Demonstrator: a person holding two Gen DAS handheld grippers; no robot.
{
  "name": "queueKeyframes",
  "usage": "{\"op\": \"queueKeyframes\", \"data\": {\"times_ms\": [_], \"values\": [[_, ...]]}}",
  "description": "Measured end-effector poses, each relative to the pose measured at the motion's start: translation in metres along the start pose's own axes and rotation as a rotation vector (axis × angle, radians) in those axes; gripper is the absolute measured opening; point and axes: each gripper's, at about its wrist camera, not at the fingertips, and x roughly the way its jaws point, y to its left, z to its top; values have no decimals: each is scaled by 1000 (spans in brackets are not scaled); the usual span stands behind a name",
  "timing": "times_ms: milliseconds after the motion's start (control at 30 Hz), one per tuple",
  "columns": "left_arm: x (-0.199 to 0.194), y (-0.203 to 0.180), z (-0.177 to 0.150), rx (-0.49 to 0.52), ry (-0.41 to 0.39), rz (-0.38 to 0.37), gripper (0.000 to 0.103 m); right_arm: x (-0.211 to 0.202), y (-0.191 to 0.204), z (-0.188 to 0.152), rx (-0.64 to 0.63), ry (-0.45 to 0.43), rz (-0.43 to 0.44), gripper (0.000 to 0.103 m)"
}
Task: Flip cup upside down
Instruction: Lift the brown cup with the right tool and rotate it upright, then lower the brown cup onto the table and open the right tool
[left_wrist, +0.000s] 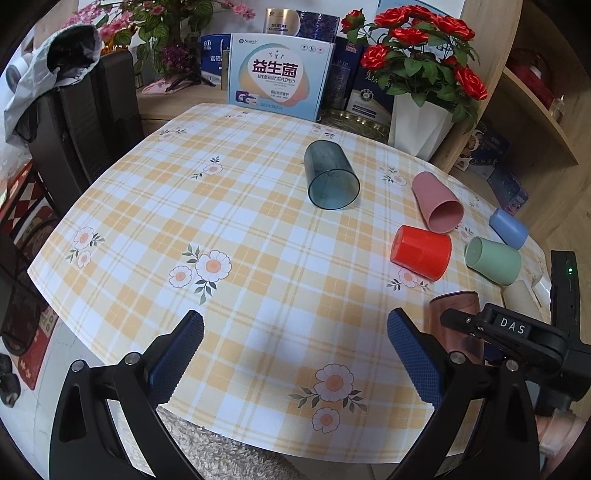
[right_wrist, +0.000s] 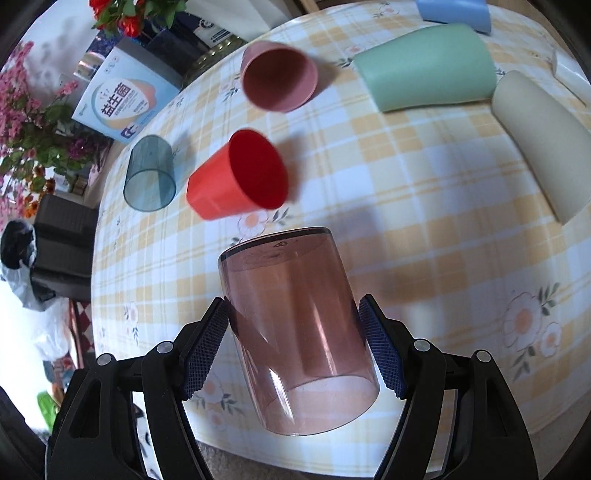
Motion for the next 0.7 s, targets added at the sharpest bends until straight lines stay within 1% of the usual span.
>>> {"op": "queueKeyframes", "data": {"times_ms": [167,333,400,467,500,600,700], "values": [[6,-1,-4,-4,15,5,97,4,3,-3,-36,-4,-7,71],[8,-4,-7,-7,19,-6,97,-3,2,-3,-34,-20,54,72],[7,-6,-8,-6,18,-15,97,-11,2,-3,-42,-51,91,74],[6,-7,-9,-5,17,-32,97,-21,0,-3,-50,-84,106,79],[5,-7,-9,-6,14,-43,97,-26,-1,-3,-52,-100,109,88],[3,-9,-9,-6,9,-86,97,-47,-12,-4,-54,-166,140,88],[-1,-13,-9,2,6,-109,97,-67,-27,-6,-71,-233,131,88]]}}
